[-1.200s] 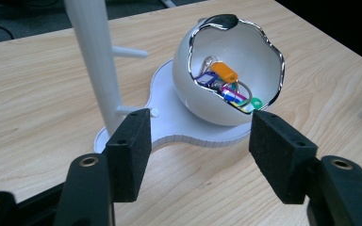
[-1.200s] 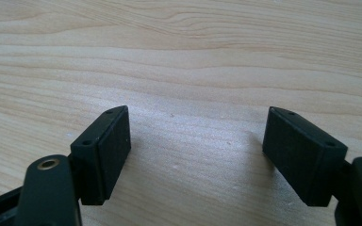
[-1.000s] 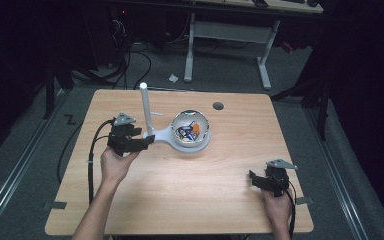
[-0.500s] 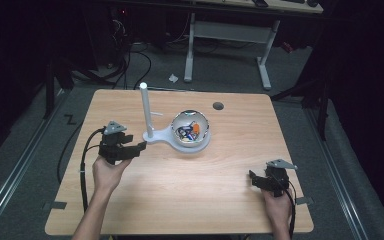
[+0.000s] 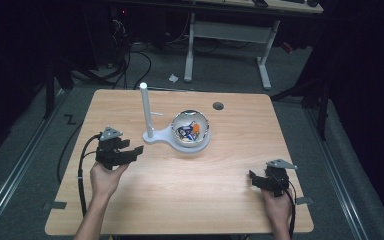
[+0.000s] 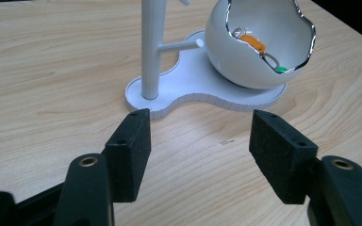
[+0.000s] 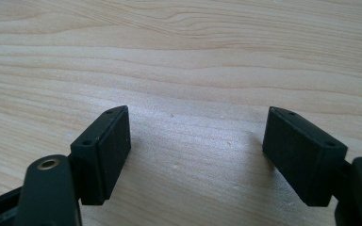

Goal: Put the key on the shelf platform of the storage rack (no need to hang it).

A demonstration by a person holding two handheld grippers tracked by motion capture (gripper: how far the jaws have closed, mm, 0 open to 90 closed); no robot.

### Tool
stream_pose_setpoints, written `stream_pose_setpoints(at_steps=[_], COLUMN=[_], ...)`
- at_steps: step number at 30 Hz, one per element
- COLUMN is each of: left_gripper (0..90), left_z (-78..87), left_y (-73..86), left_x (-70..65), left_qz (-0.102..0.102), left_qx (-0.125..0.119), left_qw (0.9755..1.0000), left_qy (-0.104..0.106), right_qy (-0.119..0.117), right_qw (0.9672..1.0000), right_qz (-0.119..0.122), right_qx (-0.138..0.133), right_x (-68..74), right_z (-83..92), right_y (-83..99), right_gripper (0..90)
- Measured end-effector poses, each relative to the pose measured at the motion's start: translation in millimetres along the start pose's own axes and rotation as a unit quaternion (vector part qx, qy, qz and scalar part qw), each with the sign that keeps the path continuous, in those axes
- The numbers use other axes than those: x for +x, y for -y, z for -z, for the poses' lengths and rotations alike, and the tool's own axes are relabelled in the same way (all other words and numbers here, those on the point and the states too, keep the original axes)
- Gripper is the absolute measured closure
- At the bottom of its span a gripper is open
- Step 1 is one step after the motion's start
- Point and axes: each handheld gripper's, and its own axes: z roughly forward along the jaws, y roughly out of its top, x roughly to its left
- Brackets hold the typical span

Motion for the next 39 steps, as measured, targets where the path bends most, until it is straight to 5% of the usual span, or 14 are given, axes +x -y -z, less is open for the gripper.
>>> stream_pose_setpoints(at_steps=[13,21,31,34,39], left_gripper=[39.5,38.6,37.5,36.4,33.7], left_z=[-6.3,-20.4,-44.8,-45.7,-45.5], left_y=[22.5,45.4,78.4,87.2,87.5], left_x=[5.6,8.2,12.6,11.9,11.6], left_qz=[0.015,0.007,-0.009,-0.022,-0.018], left_qx=[0.011,0.034,0.064,0.036,0.037], left_qw=[0.9998,0.9985,0.9942,0.9941,0.9936], left_qy=[-0.013,-0.042,-0.086,-0.100,-0.105], right_qy=[0.000,0.000,0.000,0.000,0.000], right_qw=[1.0000,1.0000,1.0000,1.0000,1.0000], right_qz=[0.000,0.000,0.000,0.000,-0.001], right_qx=[0.000,0.000,0.000,0.000,0.000], right_x=[0.0,0.0,0.0,0.0,0.1], right_z=[0.0,0.0,0.0,0.0,-0.1], right_y=[0.0,0.0,0.0,0.0,-0.1], right_gripper=[24.2,24.2,24.3,24.3,24.2])
